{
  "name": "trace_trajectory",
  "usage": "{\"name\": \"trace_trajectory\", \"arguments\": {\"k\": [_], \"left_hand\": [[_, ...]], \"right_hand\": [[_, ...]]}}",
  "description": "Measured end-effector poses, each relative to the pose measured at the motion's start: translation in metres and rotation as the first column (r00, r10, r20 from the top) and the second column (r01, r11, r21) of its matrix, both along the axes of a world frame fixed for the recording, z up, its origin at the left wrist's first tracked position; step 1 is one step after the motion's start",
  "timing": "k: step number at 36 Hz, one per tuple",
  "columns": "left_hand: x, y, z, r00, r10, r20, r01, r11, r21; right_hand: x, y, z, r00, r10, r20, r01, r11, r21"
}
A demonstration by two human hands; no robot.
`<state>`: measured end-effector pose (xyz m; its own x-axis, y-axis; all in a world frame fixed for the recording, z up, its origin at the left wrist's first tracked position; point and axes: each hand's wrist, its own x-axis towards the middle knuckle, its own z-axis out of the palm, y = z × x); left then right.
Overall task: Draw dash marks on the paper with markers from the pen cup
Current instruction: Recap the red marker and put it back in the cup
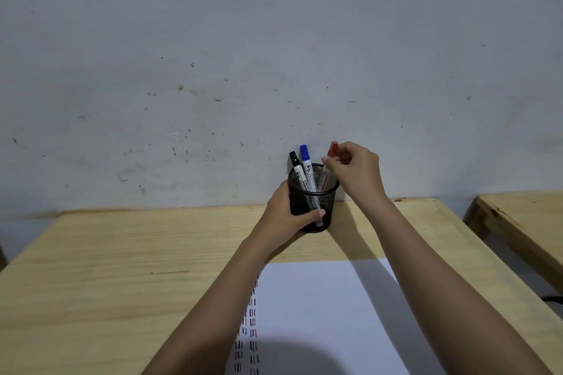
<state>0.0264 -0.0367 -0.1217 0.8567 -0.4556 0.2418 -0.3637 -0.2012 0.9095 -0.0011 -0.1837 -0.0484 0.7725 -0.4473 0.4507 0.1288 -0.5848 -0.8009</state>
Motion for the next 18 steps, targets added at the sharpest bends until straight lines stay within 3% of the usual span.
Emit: {"name": "trace_trajectory", "arguments": {"k": [8,18], "left_hand": [[-0.0040,0.0004,0.0053,1.000,-0.021,-0.010,0.021,1.000,-0.010],[-0.0046,0.0003,0.0058,1.000,-0.018,-0.018,0.017,1.000,-0.026]], "right_hand": [[0.0032,0.0017,0.0019,0.994,-0.009,-0.110,-0.004,0.993,-0.115],[0.0026,0.0080,-0.0036,0.999,-0.016,0.051,0.019,0.998,-0.055]]}}
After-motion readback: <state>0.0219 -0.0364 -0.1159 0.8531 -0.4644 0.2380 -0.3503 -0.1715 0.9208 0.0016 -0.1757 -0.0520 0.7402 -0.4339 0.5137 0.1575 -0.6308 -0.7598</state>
